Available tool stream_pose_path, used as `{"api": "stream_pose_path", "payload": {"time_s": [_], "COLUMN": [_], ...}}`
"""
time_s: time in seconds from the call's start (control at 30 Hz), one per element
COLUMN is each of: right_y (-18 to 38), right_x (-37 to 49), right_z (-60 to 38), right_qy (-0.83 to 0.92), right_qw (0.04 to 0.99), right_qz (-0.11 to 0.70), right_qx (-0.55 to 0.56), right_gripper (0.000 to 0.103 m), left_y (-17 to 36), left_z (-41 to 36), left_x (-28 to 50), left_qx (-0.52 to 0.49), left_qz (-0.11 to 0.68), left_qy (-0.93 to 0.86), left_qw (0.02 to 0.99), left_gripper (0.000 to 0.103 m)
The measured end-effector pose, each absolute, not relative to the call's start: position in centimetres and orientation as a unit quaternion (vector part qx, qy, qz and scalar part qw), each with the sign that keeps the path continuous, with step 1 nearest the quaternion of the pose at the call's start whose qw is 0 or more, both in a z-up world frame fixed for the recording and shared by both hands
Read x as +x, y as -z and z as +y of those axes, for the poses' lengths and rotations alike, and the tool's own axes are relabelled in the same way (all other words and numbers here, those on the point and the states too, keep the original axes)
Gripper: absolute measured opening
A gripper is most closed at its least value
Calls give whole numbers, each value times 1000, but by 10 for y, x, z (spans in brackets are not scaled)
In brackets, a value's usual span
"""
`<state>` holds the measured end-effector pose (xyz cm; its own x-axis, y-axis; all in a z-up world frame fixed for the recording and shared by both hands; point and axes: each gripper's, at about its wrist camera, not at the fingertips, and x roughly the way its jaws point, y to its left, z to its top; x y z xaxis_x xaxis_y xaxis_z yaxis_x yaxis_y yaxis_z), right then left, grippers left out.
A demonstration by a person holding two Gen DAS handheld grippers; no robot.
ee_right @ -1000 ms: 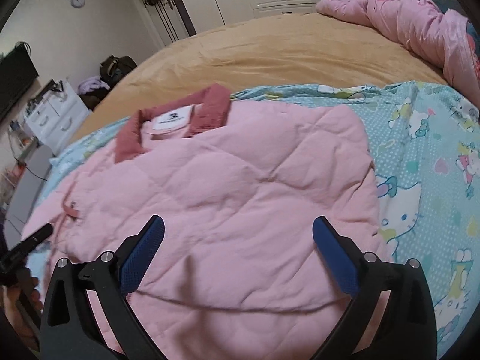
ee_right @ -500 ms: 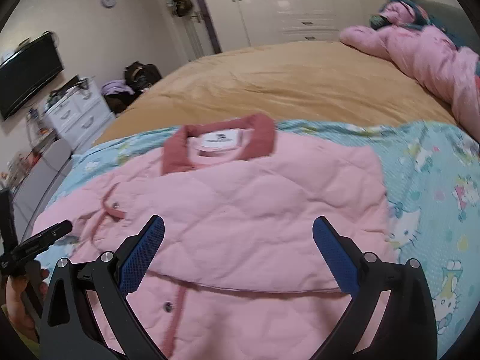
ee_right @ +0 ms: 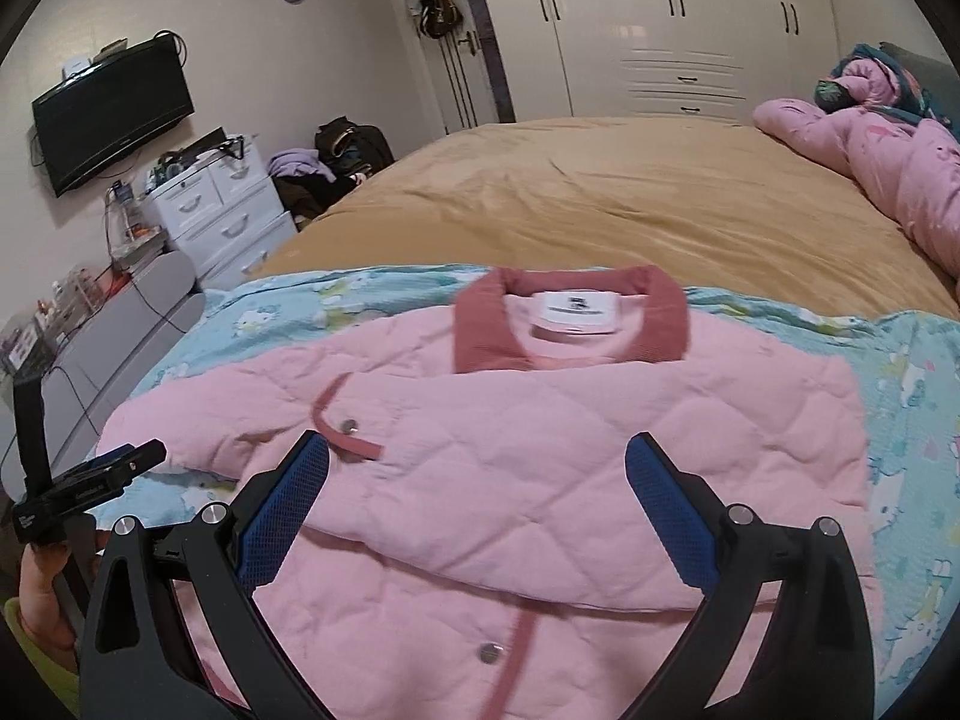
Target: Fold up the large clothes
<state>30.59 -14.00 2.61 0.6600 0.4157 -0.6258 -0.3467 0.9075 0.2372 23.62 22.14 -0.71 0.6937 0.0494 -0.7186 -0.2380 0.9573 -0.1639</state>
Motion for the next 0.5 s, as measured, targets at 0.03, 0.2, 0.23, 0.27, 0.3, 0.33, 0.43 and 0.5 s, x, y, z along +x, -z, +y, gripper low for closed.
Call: {"api": "stream_pose_path", "payload": {"time_s": [0.03, 0.2, 0.23, 0.27, 0.3, 0.33, 0.43, 0.5], "right_y": [-26, -26, -26, -26, -26, -26, -24, -22], "right_x": [306, 306, 306, 305, 305, 304, 303, 301], "right_z": [-133, -103, -96, -91, -84, -78, -60, -46], "right_qy": [-213, -233, -237, -239, -244, -248, -258, -268], "right_qw": [909, 904, 903, 902, 901, 899, 896, 891], "right_qz": [355, 357, 358, 358, 359, 359, 362, 366], "right_qx": [47, 32, 29, 26, 25, 24, 16, 16], "right_gripper": [99, 99, 99, 99, 99, 99, 99, 99], "left_y": [7, 9, 10, 10, 11, 13, 16, 19], "left_z": [227, 261, 265, 272, 279, 284, 299, 308], "left_x": [234, 223, 222, 220, 218, 216, 213, 210], "left_qx": [-126, -143, -145, -148, -151, -155, -169, -180], "left_qz": [382, 376, 375, 374, 374, 374, 373, 374], "left_qy": [-83, -105, -109, -114, -120, -123, -132, -132], "left_qw": [912, 909, 909, 909, 907, 906, 903, 900], "left_gripper": [94, 94, 94, 94, 94, 94, 94, 94]}}
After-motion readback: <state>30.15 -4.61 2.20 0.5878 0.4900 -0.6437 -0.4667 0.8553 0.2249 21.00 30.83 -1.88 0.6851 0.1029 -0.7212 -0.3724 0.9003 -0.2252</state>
